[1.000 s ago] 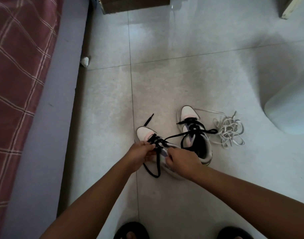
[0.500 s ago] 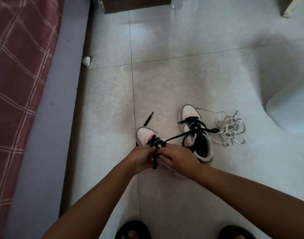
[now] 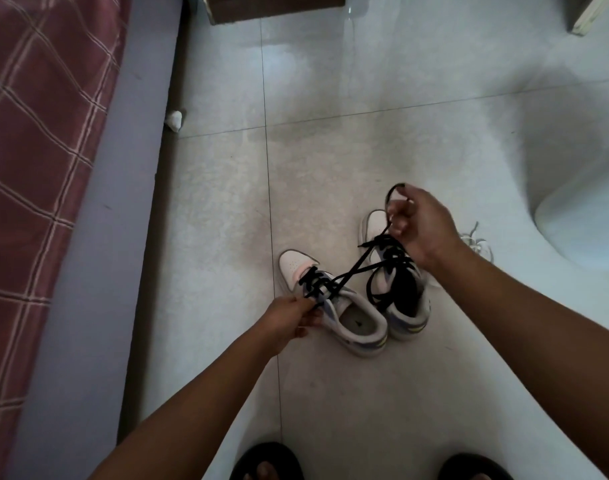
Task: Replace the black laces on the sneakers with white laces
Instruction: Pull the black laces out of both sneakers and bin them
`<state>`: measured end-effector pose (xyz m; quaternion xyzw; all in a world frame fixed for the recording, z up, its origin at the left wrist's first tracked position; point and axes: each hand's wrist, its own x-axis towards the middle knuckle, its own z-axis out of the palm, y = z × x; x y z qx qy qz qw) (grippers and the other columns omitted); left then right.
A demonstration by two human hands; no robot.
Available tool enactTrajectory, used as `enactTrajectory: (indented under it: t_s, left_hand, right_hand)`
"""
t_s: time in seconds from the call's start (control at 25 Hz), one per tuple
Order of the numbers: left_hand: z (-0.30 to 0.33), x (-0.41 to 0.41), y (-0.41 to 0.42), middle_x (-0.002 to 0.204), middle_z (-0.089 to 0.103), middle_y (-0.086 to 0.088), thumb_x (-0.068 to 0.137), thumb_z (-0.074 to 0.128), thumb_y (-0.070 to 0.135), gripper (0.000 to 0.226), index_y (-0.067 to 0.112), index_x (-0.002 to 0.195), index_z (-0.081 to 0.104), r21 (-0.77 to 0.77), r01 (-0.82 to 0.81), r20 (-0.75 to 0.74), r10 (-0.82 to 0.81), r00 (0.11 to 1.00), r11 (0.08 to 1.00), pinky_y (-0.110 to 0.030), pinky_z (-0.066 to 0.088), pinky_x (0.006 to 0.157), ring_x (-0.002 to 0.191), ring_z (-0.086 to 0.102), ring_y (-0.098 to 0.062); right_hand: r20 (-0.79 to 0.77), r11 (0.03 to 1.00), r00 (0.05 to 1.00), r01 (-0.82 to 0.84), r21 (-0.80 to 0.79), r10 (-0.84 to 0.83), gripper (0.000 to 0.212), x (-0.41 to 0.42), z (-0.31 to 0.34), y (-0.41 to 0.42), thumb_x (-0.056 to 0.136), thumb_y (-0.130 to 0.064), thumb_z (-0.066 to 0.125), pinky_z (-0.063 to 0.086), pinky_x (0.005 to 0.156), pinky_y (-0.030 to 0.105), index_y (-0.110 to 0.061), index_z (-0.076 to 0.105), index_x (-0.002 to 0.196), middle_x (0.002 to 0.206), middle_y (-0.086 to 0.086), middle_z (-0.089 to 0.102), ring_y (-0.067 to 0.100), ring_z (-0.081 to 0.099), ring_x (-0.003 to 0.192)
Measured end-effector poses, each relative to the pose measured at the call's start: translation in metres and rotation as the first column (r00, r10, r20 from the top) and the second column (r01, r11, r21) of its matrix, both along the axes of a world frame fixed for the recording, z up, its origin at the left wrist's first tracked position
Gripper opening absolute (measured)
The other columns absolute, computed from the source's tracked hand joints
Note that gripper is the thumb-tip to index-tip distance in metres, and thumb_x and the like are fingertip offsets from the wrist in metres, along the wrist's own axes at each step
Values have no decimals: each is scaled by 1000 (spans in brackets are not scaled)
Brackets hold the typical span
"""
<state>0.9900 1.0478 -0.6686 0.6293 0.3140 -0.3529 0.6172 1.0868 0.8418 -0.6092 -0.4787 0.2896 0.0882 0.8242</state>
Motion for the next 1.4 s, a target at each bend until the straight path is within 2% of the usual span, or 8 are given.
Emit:
enactTrajectory:
  t_s: [0.4,0.56,0.76,0.88,1.04,1.16,1.28,1.4]
  left_hand:
    - [-17,-11,-12,72,65,-2,99,42,14,19,11,88,57,-315,-351,61,388,919,882,-26,47,68,69,59,-14]
    - [-12,4,9,69,54,-3,96,51,18,16,13,81,54,102,-7,258,-19,966,995,-28,47,60,63,52,-15]
    - [-11,7,37,85,58,-7,89,53,18,13,8,87,60,816,415,58,-771,635,403,-29,36,65,84,55,-24]
    - [1,3,16,72,59,-14,89,49,8,21,-1,74,61,7,-278,159,274,949,960,-31,45,72,72,60,-24]
    - [3,-18,4,52,47,-2,94,48,17,25,12,70,50,-502,-475,-83,507,858,723,-29,52,65,50,53,-14]
    - [1,-16,35,47,38,4,90,59,22,18,14,76,52,-15,183,85,-181,980,983,-18,32,40,35,33,-9]
    - [3,-1,67,57,55,-1,87,60,27,24,9,73,64,564,732,-241,-772,588,382,-20,41,50,51,53,-15]
    - [5,8,71,67,61,-6,91,56,22,27,8,71,66,240,167,153,-207,966,956,-26,47,76,73,59,-19]
  right_hand:
    - [-638,-546,264,-346,-763,724,49,-120,-56,53,94,-44,43,46,84,36,-9,44,128,125,11,56,27,55,113]
    - [-626,-530,324,-339,-777,710,41,-109,-63,44,96,-39,40,47,81,37,-12,48,126,122,9,60,28,57,111]
    - [-641,-650,283,-73,-756,713,43,-115,-61,35,89,-36,49,50,78,34,-12,55,124,107,7,67,26,62,100]
    - [-586,-617,338,-19,-787,736,45,-113,-57,33,52,-42,84,47,46,22,-10,73,83,61,3,67,18,65,57]
    - [-557,-591,390,-39,-806,733,45,-111,-55,34,41,-45,89,41,40,18,-12,70,65,51,2,63,17,62,47]
    - [-616,-607,385,-163,-778,687,40,-107,-53,32,78,-42,68,48,69,27,-7,66,97,90,12,70,25,67,86]
    - [-654,-671,366,-100,-735,662,42,-106,-58,33,84,-42,59,46,77,28,-9,62,109,102,11,69,25,64,96]
    - [-666,-639,356,-208,-740,656,48,-109,-68,32,97,-36,39,42,88,34,-5,40,134,122,13,60,28,55,114]
